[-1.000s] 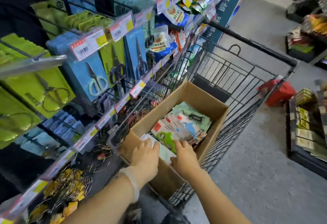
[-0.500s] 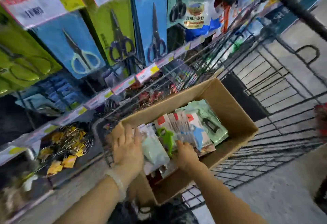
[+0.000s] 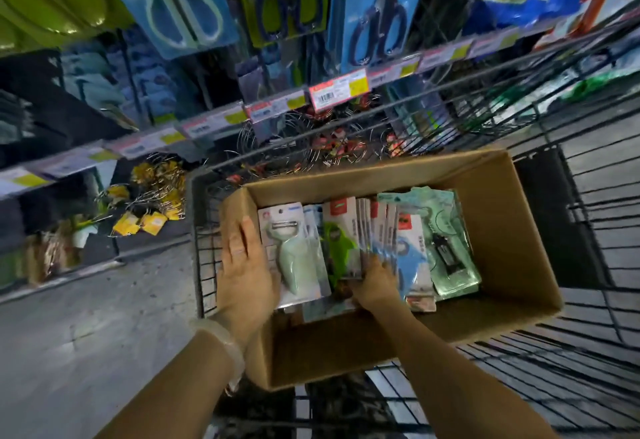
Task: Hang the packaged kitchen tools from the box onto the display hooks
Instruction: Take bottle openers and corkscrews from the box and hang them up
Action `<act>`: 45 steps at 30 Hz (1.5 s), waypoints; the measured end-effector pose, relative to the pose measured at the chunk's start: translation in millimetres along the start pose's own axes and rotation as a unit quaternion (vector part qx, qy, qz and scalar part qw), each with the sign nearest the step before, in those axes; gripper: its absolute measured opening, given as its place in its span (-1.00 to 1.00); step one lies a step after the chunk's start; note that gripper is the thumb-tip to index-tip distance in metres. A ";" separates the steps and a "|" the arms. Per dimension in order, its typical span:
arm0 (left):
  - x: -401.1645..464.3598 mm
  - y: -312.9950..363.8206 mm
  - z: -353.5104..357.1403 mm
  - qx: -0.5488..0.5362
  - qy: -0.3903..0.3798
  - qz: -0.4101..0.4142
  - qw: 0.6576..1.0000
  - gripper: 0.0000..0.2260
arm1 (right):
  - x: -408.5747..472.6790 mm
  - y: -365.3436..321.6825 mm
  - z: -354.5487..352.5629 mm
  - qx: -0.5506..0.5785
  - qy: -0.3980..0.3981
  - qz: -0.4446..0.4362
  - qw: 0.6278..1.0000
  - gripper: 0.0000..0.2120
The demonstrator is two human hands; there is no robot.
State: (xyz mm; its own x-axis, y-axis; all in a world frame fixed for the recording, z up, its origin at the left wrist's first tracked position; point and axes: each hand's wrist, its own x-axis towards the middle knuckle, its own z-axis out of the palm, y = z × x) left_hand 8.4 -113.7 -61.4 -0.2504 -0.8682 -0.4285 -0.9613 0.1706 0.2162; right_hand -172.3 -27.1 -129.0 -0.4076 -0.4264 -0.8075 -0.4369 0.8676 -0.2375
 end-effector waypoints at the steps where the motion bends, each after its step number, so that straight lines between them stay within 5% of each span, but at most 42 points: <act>1: 1.5 -1.4 4.6 0.002 0.004 0.004 1.000 -0.08 | 3.5 -1.3 1.0 0.006 0.005 0.007 1.000 -0.36; 12: 3.6 -4.3 29.1 -0.034 0.093 -0.006 0.995 -0.02 | 26.8 -12.2 12.4 -0.046 0.088 0.029 0.995 -0.45; 27: 7.9 -6.2 34.9 -0.067 0.125 0.001 0.990 -0.08 | 38.1 -14.4 40.4 -0.100 0.188 -0.085 0.973 -0.64; 34: 7.8 -4.6 31.7 -0.068 0.091 -0.011 0.993 -0.13 | 37.7 -22.3 32.0 0.111 0.105 0.032 0.988 -0.67; 39: 7.2 -0.9 26.6 -0.081 0.073 -0.027 0.994 -0.14 | 20.7 0.0 13.8 0.175 0.094 0.006 0.980 -0.74; 45: 3.0 5.9 14.2 -0.064 0.035 -0.049 0.996 -0.10 | -26.7 26.9 -6.2 0.389 0.068 -0.037 0.918 -0.73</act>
State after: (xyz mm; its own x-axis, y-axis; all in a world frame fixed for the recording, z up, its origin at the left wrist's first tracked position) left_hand 0.3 -108.7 -73.8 -0.1429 -0.9088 -0.3919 -0.9570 0.0259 0.2888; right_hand -178.1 6.0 -110.5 -0.5196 -0.4737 -0.7111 0.2158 0.7325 -0.6456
